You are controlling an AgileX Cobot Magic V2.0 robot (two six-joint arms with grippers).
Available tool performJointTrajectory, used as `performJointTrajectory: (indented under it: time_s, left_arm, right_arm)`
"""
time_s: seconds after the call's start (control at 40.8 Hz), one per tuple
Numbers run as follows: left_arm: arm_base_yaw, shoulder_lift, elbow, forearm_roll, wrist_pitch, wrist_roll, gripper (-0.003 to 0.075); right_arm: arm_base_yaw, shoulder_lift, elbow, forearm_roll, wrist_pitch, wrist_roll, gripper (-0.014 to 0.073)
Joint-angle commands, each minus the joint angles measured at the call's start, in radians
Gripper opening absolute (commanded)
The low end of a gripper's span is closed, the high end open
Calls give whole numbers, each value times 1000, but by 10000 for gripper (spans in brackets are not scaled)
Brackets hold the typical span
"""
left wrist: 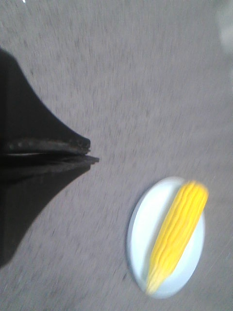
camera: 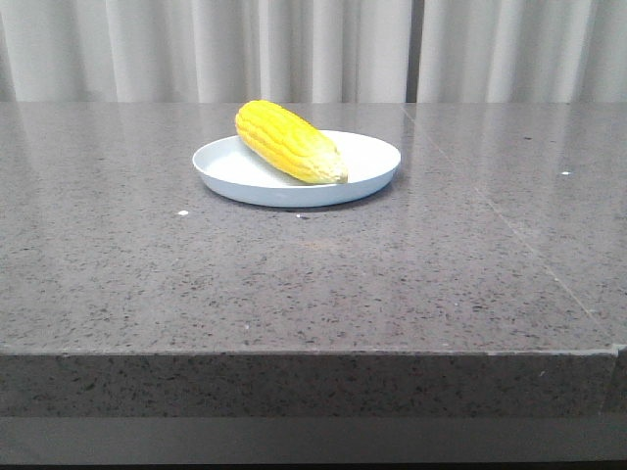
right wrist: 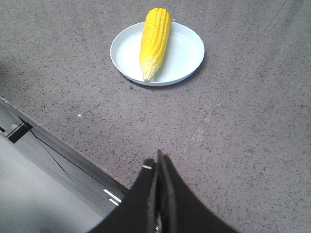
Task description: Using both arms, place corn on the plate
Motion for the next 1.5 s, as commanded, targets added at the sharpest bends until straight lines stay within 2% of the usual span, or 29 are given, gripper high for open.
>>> performJointTrajectory:
  time_s: [0.0, 0.172, 0.417, 0.49, 0.588, 0.956, 1.471]
  left_arm:
    - [58, -97, 75, -5, -187, -1, -20]
    - [101, -233, 209, 1, -235, -1, -20]
    - [111, -398, 385, -1, -399, -15, -20]
    - [111, -462, 442, 46, -401, -88, -20]
    - [111, -516, 509, 170, -412, -267, -20]
    - [147, -600, 699, 180, -649, -276, -20]
    - [147, -629, 702, 180, -649, -264, -20]
  right_arm:
    - [-1, 4, -23, -13, -77, 1, -87]
    - [-1, 4, -23, -13, -77, 1, -87]
    - [-1, 4, -23, -13, -77, 1, -87]
    - [-1, 4, -23, -13, -77, 1, -87]
    - [-1, 4, -23, -13, -77, 1, -87]
    - [-1, 4, -23, -13, -77, 1, -87]
    - [-1, 5, -23, -14, -77, 1, -87]
